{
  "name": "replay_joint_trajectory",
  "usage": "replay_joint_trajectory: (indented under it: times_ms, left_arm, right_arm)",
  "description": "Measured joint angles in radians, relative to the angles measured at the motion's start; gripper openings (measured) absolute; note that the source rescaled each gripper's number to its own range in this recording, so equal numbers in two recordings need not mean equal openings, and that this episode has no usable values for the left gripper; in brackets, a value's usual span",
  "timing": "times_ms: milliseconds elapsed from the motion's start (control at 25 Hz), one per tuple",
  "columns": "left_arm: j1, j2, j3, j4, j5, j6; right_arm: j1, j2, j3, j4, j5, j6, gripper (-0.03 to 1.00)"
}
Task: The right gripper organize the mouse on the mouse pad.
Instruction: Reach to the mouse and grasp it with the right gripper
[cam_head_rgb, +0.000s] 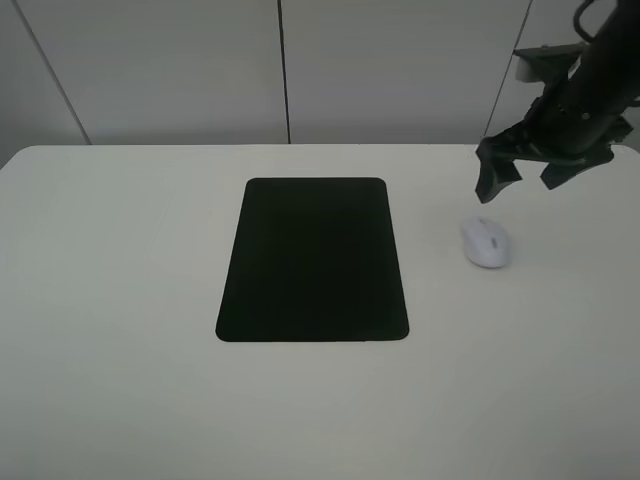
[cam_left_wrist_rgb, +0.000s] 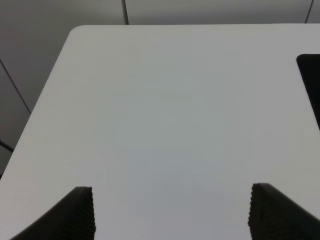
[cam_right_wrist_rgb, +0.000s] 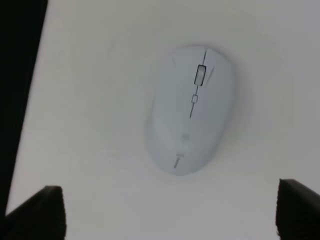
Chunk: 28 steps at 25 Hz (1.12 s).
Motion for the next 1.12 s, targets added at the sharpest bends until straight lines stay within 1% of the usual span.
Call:
replay_joint_trajectory:
  times_ms: [160, 280, 360, 640, 920, 1000, 1120]
  left_arm:
    - [0.000, 0.000, 0.000, 0.000, 0.000, 0.000]
    - [0.000, 0.000, 0.000, 0.000, 0.000, 0.000]
    - [0.000, 0.000, 0.000, 0.000, 0.000, 0.000]
    - [0.000, 0.000, 0.000, 0.000, 0.000, 0.000]
    - [0.000, 0.000, 0.000, 0.000, 0.000, 0.000]
    - [0.000, 0.000, 0.000, 0.000, 0.000, 0.000]
    - [0.000, 0.000, 0.000, 0.000, 0.000, 0.000]
  right_arm:
    - [-0.015, 0.079, -0.051, 0.015, 0.009, -0.011, 1.00]
    - [-0.033, 0.127, -0.059, 0.028, 0.009, -0.012, 1.00]
    - [-0.047, 0.161, -0.061, 0.041, 0.000, 0.009, 1.00]
    - [-0.057, 0.228, -0.061, 0.058, -0.081, 0.036, 1.00]
    - [-0.057, 0.292, -0.061, 0.067, -0.125, 0.038, 1.00]
    - [-0.057, 0.306, -0.061, 0.061, -0.144, 0.047, 1.00]
    - [-0.057, 0.319, -0.061, 0.023, -0.163, 0.088, 1.00]
